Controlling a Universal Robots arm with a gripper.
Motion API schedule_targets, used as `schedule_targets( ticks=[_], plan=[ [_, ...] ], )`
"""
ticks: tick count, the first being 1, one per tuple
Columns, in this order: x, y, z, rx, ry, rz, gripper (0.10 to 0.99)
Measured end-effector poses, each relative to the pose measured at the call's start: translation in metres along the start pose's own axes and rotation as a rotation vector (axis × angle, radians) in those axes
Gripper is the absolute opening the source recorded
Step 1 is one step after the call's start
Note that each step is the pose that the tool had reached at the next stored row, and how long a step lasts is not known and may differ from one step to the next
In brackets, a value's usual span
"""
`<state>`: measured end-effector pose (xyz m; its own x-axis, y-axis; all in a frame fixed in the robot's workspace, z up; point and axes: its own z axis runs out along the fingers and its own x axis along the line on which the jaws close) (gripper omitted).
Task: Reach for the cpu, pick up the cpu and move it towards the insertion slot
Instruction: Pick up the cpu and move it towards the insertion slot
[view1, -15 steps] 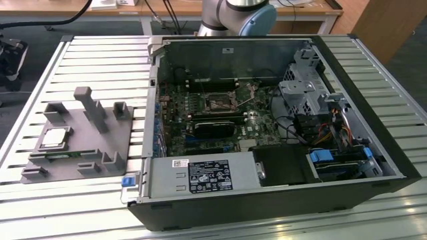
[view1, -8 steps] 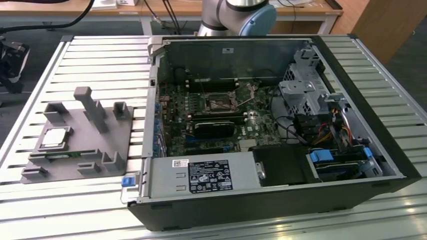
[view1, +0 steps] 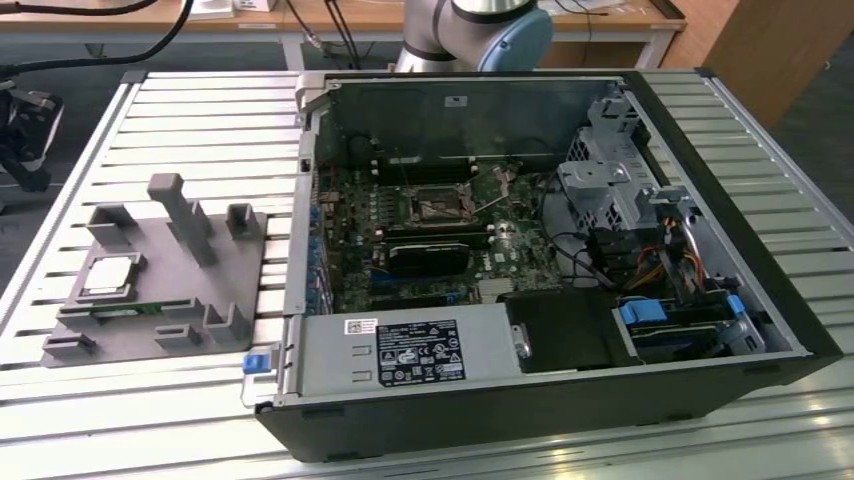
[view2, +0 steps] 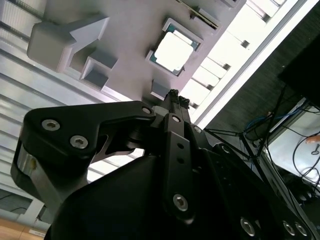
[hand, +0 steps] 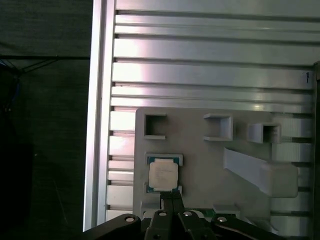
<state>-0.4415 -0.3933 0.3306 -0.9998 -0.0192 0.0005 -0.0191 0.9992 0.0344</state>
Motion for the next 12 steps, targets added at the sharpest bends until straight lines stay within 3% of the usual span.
schedule_targets(
  ticks=[6, 8, 11, 12],
  plan=[
    [0.0, -0.0003, 0.0064, 0.0, 0.0, 0.0, 0.114],
    [0.0, -0.0003, 0.0079, 0.0, 0.0001, 0.0, 0.235],
    [0.0, -0.0004, 0.0106, 0.0, 0.0, 0.0, 0.294],
    [0.0, -0.0005, 0.0114, 0.0, 0.0001, 0.0, 0.353]
  ],
)
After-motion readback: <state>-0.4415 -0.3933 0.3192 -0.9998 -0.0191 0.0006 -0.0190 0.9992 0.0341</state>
